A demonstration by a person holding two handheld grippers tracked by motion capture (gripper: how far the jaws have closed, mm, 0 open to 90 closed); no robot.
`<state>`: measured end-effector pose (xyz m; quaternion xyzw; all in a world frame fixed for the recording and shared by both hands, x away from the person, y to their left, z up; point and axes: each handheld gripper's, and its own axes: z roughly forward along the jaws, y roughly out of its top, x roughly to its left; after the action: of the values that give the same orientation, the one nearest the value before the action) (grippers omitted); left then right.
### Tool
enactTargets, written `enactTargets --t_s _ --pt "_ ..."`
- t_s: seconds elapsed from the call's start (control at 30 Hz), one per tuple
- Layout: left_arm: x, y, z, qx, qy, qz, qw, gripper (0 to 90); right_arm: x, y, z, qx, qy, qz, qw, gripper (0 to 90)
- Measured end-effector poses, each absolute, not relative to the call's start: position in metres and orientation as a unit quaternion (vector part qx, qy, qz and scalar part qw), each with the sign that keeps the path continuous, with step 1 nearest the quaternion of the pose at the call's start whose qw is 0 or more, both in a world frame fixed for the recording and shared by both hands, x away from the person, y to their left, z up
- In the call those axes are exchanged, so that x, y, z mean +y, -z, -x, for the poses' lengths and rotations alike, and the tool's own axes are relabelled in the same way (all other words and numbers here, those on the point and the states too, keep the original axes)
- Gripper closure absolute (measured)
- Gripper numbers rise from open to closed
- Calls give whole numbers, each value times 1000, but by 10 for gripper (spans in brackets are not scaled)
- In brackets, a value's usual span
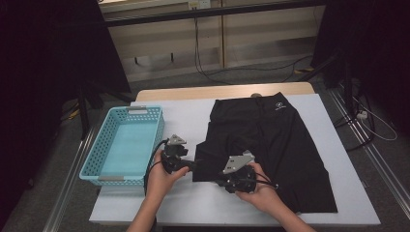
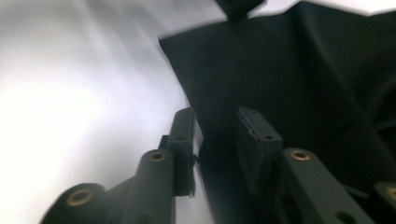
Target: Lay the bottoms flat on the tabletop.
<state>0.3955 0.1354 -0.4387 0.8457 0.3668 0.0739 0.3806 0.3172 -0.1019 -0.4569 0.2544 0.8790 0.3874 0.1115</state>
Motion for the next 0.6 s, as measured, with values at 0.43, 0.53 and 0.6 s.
enactTargets --t_s 0.43,0.53,0.6 --pt "136 436 -394 367 -71 -845 383 228 -104 456 -319 882 -387 -256 88 900" --pt "137 435 -394 368 -73 -842 387 226 -106 454 -315 885 -383 -253 79 900" --pt "138 435 -394 370 -73 -841 388 225 -106 452 -311 886 -386 -247 71 900"
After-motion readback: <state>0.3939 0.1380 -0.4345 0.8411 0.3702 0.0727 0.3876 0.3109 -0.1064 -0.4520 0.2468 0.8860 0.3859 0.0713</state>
